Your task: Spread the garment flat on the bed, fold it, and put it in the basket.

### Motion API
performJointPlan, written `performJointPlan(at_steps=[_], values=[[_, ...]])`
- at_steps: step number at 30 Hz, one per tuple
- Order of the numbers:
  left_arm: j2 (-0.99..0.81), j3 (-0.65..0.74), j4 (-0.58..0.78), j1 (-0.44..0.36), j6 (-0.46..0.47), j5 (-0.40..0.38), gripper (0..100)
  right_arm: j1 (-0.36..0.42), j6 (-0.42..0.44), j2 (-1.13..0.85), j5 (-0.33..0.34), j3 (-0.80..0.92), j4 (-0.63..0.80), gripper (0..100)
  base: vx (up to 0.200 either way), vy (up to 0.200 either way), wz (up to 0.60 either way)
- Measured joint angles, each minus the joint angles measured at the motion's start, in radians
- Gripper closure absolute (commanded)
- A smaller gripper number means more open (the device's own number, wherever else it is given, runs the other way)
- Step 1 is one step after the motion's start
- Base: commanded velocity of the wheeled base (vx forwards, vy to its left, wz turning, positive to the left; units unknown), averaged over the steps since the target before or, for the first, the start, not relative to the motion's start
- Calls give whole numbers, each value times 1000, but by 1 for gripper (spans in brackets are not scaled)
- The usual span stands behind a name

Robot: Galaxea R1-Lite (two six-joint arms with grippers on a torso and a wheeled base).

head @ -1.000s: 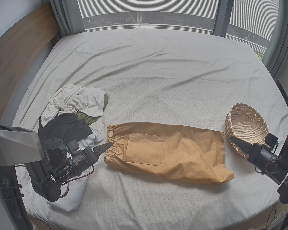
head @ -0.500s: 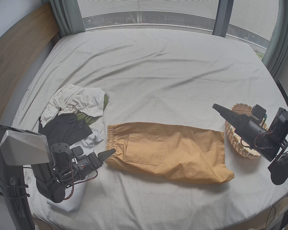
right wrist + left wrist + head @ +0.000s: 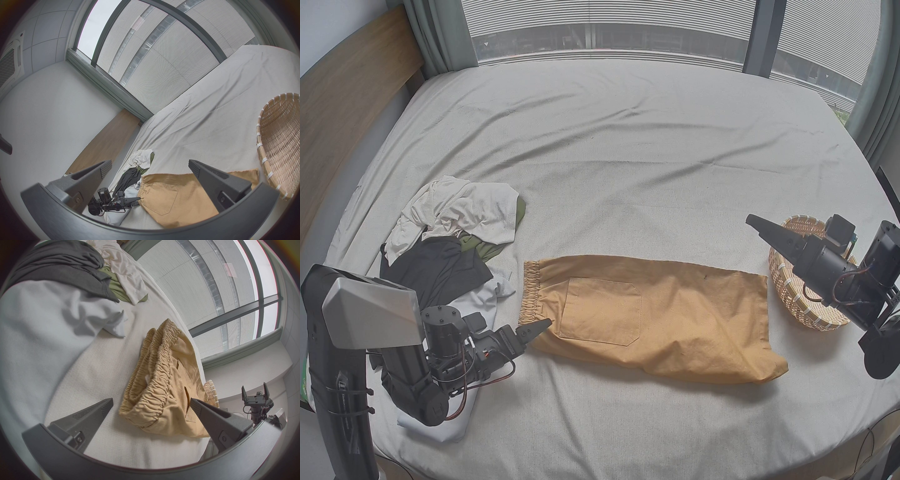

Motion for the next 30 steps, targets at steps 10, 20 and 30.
performJointPlan(at_steps=[10, 20, 30], values=[[13, -99, 5, -5, -78, -4, 0, -8, 2, -19, 7, 9, -1, 0, 0, 0, 0], [34, -138, 4, -16, -85, -7, 100, -6, 2, -26, 7, 15, -1, 0, 0, 0, 0], [38, -145, 4, -10, -108, 0, 100, -5, 1, -28, 7, 22, -2, 0, 0, 0, 0]])
